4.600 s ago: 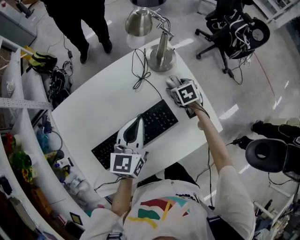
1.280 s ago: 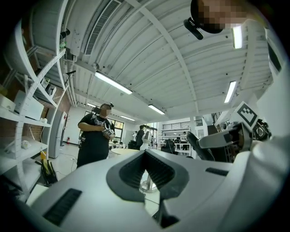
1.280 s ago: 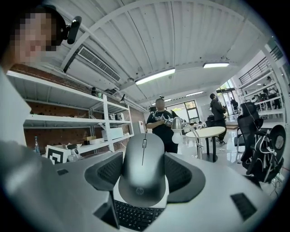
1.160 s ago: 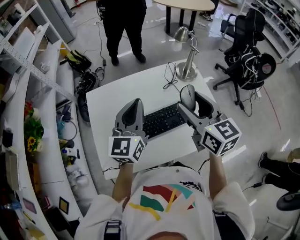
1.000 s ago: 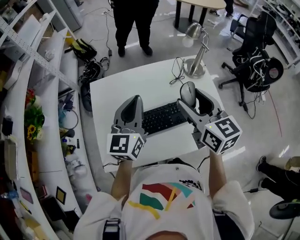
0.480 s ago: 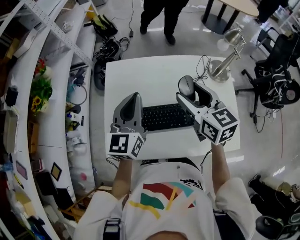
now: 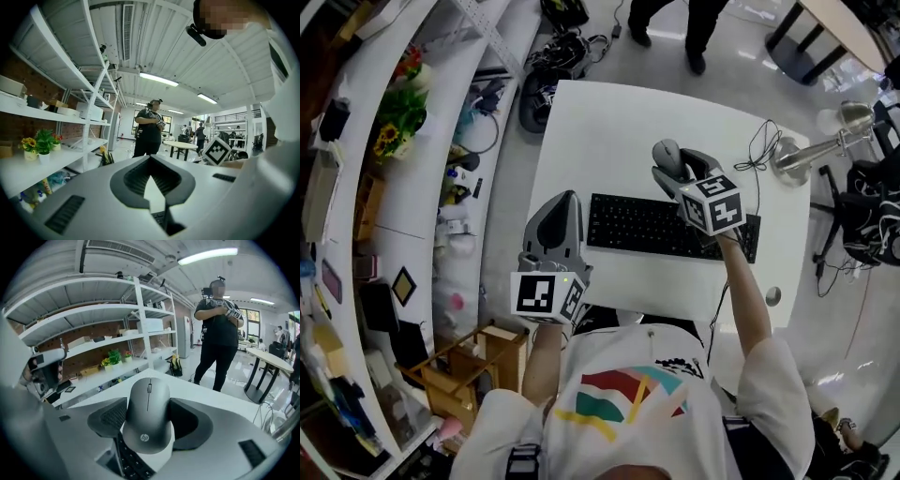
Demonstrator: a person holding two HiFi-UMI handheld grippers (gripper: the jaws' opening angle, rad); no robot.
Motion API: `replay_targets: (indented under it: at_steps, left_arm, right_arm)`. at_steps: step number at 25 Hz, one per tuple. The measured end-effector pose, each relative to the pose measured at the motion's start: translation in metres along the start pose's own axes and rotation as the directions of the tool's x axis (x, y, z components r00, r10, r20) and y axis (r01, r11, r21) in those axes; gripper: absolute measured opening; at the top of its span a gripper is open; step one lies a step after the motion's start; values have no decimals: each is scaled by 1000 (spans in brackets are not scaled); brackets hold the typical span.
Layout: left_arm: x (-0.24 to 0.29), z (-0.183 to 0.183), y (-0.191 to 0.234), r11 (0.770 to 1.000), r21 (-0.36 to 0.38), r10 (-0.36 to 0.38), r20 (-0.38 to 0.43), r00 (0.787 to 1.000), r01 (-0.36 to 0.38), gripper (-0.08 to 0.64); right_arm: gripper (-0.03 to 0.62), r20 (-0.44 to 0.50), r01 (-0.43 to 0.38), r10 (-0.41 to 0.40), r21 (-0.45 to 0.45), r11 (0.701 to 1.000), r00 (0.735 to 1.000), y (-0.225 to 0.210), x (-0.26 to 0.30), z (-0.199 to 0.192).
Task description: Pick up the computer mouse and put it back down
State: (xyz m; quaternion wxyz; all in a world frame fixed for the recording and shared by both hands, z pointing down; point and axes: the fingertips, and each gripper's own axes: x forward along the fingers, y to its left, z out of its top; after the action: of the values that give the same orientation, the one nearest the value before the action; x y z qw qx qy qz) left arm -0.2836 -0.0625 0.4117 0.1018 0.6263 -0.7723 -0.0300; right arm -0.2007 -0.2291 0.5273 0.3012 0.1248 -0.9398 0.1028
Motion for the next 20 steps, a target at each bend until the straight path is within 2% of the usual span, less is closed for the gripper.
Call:
replay_targets:
  at_steps: [6,11,14,20]
  left_arm:
    - [-22,-22,32,998,-10,69,-36,997,-70,44]
    - [-34,-36,50,993,-32,107,-55,993,-109,44]
    - [-38,-40,57,992,-45,112,-57,992,-115,44]
    - [-41,-42,64,992,-58,108,-55,993,-111,44]
  right_arm:
    - [298,-164,1,-11,-57,998,986,-3,60,-44]
    - [298,-259,7,-33,-100,995,965,-5,87,-72]
    - [298,-287,6,-38,-111,994,957,-3,98,-82]
    - [298,-283,23,-42,-70,997,958,-3,104,-83]
